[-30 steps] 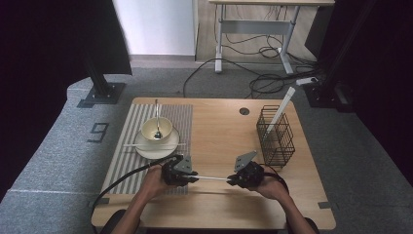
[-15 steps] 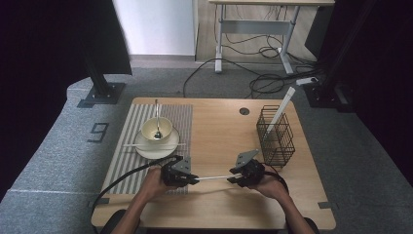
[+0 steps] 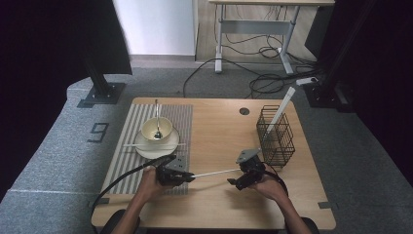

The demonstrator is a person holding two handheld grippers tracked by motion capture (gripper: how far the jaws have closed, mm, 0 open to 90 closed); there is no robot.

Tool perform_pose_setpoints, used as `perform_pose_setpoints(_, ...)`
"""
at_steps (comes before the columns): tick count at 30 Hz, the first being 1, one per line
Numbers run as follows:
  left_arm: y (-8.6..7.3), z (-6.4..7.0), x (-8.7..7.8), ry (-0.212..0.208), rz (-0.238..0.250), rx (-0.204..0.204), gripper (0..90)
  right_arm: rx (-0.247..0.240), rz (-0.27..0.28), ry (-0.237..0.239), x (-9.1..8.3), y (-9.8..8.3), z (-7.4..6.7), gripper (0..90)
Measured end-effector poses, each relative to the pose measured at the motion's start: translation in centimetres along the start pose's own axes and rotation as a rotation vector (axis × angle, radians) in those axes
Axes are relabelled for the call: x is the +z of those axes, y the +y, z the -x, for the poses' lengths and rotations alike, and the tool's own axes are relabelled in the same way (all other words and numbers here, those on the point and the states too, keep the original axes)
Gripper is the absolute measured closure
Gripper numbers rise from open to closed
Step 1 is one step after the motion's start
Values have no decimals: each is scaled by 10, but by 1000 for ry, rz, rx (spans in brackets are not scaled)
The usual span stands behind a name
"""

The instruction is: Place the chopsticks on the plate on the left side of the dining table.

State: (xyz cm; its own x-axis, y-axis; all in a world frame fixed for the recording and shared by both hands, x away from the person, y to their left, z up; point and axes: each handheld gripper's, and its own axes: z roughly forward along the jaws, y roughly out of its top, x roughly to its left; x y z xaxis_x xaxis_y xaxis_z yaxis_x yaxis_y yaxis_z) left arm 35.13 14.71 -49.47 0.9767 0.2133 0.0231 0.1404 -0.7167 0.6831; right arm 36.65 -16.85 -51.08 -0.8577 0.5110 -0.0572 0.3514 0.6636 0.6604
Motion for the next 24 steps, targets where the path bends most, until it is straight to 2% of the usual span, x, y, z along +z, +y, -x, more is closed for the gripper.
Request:
perform_pose_setpoints(10, -17, -6, -5, 34, 34, -53, 838, 48, 27, -31, 0, -7, 2, 0)
perform_pose_setpoints(24, -38, -16, -18, 94, 80, -144, 838, 91, 32, -26, 5, -24, -1, 1)
